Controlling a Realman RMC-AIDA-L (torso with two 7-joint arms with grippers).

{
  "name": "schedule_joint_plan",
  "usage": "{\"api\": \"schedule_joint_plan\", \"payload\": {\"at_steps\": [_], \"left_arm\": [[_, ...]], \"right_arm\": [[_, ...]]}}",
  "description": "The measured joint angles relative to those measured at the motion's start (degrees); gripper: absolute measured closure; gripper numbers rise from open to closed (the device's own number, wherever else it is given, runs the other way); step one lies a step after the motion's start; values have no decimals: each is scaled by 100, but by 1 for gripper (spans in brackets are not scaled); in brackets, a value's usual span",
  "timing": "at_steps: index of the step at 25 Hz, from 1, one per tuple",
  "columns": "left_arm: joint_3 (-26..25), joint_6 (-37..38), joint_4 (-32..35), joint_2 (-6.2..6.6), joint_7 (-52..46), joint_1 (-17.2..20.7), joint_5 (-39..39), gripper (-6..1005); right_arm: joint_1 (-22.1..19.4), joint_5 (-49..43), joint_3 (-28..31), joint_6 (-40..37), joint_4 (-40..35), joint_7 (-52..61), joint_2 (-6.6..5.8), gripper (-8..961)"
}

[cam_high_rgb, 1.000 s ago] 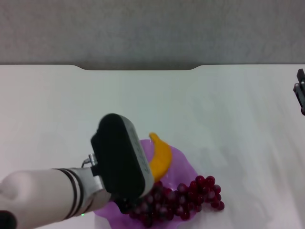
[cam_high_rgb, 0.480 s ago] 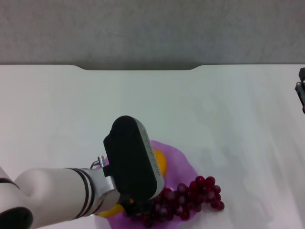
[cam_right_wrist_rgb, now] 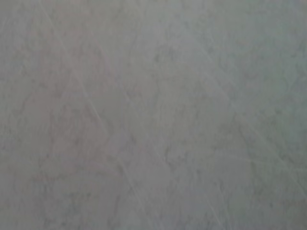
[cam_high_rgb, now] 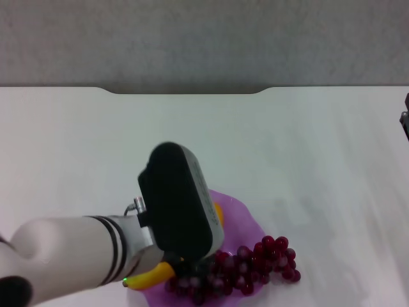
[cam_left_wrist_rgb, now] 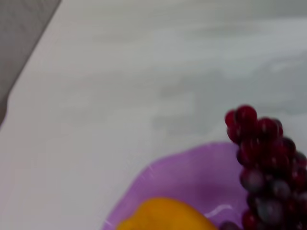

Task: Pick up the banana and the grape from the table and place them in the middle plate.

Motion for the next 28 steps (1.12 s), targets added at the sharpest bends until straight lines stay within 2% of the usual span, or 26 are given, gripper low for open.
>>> {"api": "schedule_joint_plan", "payload": {"at_steps": [5,11,17,21,24,28], "left_arm": [[-261,488,-639,1,246,509,0,119],[-333,1875,-911,-9,440,1164,-9,120],[-354,3136,-908,-20,389,1603,-56,122],[-327,4517,-781,-24,369,2018,-139,122],[-337,5388,-608,-19,344,2141,-380,121],[-436,6144,-452,0,311,2183,-927,122]], "right_arm": [[0,0,16,10,0,3,0,253],[-8,0,75,168,0,29,0,253],[-16,0,92,181,0,80,0,253],[-48,0,146,231,0,82,0,253],[-66,0,163,242,0,83,0,253],[-70,0,171,242,-6,84,0,253]]}}
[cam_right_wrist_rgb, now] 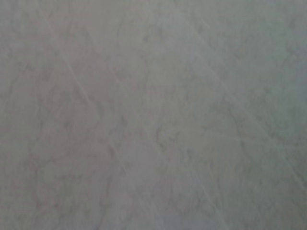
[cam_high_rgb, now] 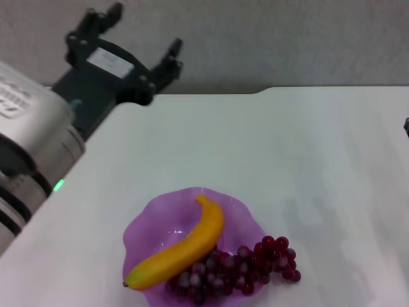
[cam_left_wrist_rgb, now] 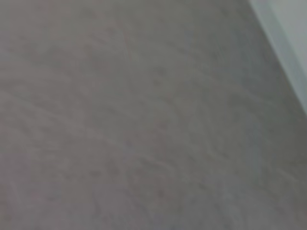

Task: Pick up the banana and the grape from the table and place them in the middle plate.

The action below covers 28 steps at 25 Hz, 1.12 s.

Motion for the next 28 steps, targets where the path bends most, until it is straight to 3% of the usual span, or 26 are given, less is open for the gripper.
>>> {"api": "schedule_joint_plan", "payload": {"at_steps": [9,17,20,23,26,28], "left_arm": [[-380,455,255,6,-48,64,-1000,122],[-211,1968,872,61,-750,201,-1012,122],[-247,2258,1323,196,-1357,20,-1010,121],[-225,2825,1916,475,-2261,-234,-870,125],[-131,3800,2792,796,-3642,-540,-285,129],[-174,4563,3482,847,-4354,-677,211,132]], "right_arm": [[-59,0,187,45,-44,4,0,253],[-103,0,283,1,-66,4,0,261],[-126,0,283,6,-65,4,0,272],[-99,-10,282,-7,-65,4,0,282],[-86,-11,283,-1,-65,4,0,292],[-63,-11,283,35,-65,4,0,300]]}}
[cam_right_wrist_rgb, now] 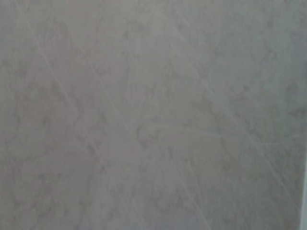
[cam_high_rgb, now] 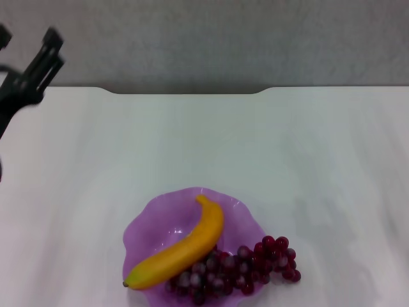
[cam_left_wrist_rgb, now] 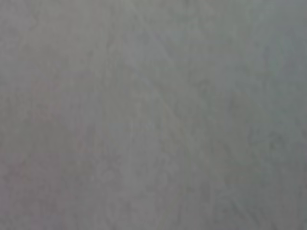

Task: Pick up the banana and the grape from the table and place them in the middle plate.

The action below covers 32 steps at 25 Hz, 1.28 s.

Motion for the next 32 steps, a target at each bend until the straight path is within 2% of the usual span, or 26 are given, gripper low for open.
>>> {"api": "schedule_joint_plan", "payload": {"at_steps": [2,3,6,11,14,22,27,32], "left_arm": [[-209,641,720,-110,-382,-68,408,135],[-357,815,974,-205,-405,-80,554,136],[-655,831,1539,-428,2,-166,700,141],[-1001,976,2488,-658,341,-389,714,148],[-1066,1195,3148,-728,340,-686,716,153],[-1299,1637,3959,-853,320,-982,714,165],[-1447,1569,4137,-861,153,-1074,713,376],[-1509,1480,4437,-849,-75,-1241,714,569]], "right_arm": [[33,-26,0,12,4,0,0,306],[46,-39,0,-3,6,0,0,310],[42,-28,0,-38,7,0,1,320],[0,-1,139,25,2,2,0,338],[-145,4,452,27,-42,3,0,348],[-454,10,893,-20,-232,274,0,377],[-443,11,898,43,-277,583,0,394],[-467,11,897,107,-373,1145,0,591]]}}
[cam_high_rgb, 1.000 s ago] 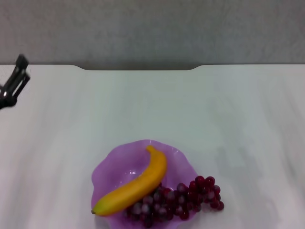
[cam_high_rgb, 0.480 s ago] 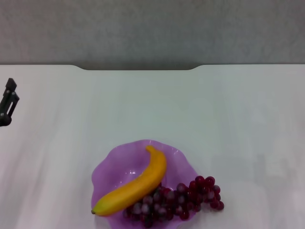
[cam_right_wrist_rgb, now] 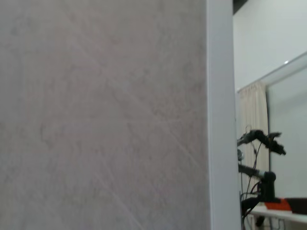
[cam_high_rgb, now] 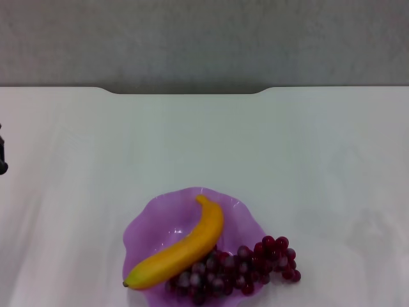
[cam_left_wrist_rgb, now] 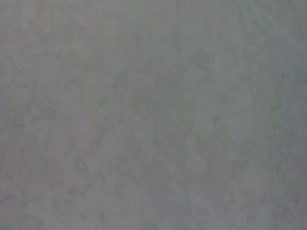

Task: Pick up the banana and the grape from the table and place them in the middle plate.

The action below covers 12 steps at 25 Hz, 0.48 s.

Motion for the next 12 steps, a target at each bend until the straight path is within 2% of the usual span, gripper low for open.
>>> {"api": "schedule_joint_plan", "payload": {"at_steps": [1,4,7,12], "left_arm": [[-24,15,87,-4,0,-42,0,608],[-32,186,293,-10,90,-134,1,853],[-10,356,480,-20,179,-240,2,886],[-1,363,661,-22,218,-364,2,942]], "right_arm": [[-7,-3,-9,29,-41,155,0,630],[-27,-30,-40,82,-154,614,0,744],[-45,-48,-64,152,-237,910,-5,859],[-22,-53,-71,436,-282,959,-12,906]]}}
